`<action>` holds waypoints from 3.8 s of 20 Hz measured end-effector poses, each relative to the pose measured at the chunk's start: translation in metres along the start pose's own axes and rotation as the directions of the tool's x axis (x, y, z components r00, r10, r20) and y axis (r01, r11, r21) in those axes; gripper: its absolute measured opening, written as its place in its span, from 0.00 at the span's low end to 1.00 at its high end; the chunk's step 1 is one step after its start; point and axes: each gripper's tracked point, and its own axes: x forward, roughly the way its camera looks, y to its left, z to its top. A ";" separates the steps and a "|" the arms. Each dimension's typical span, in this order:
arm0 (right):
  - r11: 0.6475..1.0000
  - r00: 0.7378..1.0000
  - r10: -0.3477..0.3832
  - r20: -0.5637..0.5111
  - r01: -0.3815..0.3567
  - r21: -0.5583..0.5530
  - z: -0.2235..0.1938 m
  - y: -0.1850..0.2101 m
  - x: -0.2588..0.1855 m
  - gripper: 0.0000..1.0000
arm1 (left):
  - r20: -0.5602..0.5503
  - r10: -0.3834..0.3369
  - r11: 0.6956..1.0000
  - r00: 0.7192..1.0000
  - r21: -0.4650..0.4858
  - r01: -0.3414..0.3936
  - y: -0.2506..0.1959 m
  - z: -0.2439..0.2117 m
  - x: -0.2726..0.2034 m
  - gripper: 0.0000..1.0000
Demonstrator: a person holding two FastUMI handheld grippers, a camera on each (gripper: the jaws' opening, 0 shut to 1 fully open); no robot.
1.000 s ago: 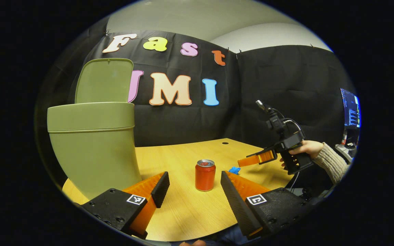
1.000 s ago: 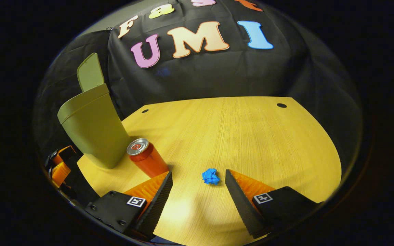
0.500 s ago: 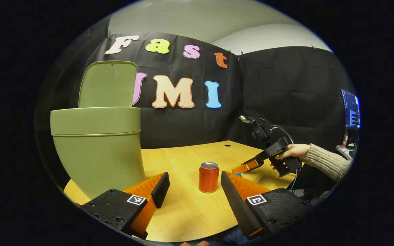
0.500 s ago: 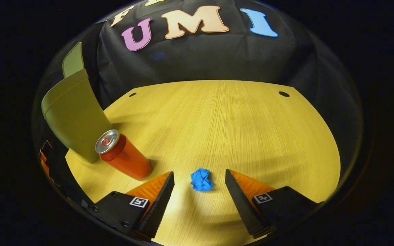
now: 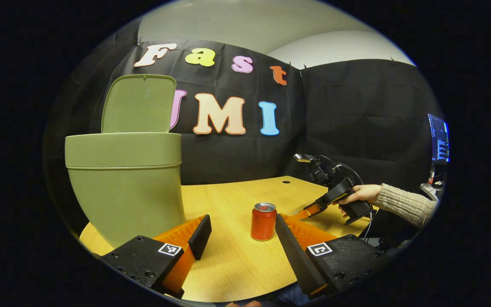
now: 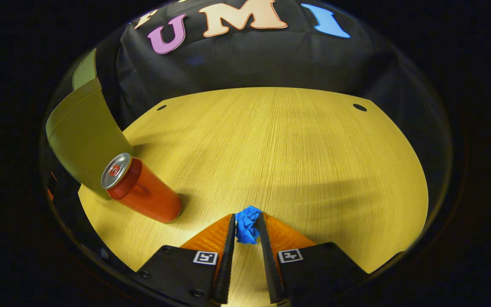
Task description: Press the lid of the desktop garbage bin to open it, pick up the crumpled paper on the desktop and throw it into the bin, then pick up the pop can on the desktop and drop it into the bin, and finally close the garbage bin lid.
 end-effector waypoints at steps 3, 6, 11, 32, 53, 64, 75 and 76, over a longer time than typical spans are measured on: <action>1.000 1.000 0.004 0.001 -0.004 0.016 0.002 0.000 0.001 0.30 | -0.003 0.001 1.000 1.000 -0.004 -0.001 0.000 0.001 0.001 0.91; 1.000 0.999 -0.012 0.031 0.011 0.027 0.010 -0.003 -0.004 0.15 | -0.003 -0.007 1.000 1.000 -0.004 0.007 -0.003 -0.001 0.001 0.91; 1.000 0.996 0.011 0.092 -0.014 0.028 0.035 0.006 -0.037 0.15 | -0.020 -0.038 0.999 0.999 -0.022 0.037 -0.013 -0.006 0.003 0.91; 0.893 0.878 0.302 0.370 -0.126 -0.431 0.213 0.285 -0.192 0.15 | -0.050 -0.137 0.990 0.989 -0.016 0.137 -0.047 -0.012 -0.003 0.92; 0.763 0.817 0.474 0.329 -0.194 -0.617 0.213 0.384 -0.176 0.98 | -0.032 -0.101 0.995 0.994 -0.027 0.100 -0.030 -0.005 -0.004 0.92; 0.883 0.800 0.327 0.504 -0.069 -0.464 0.185 0.230 -0.203 0.98 | -0.051 -0.090 0.996 0.995 -0.029 0.089 -0.030 -0.013 0.003 0.92; 0.959 0.758 0.170 0.630 0.019 -0.281 0.078 0.095 -0.194 0.98 | -0.135 -0.093 0.995 0.987 -0.042 0.088 -0.037 -0.028 0.055 0.92; 0.964 0.754 0.167 0.636 0.010 -0.265 0.070 0.088 -0.193 0.98 | -0.143 -0.094 0.995 0.985 -0.037 0.089 -0.039 -0.028 0.063 0.92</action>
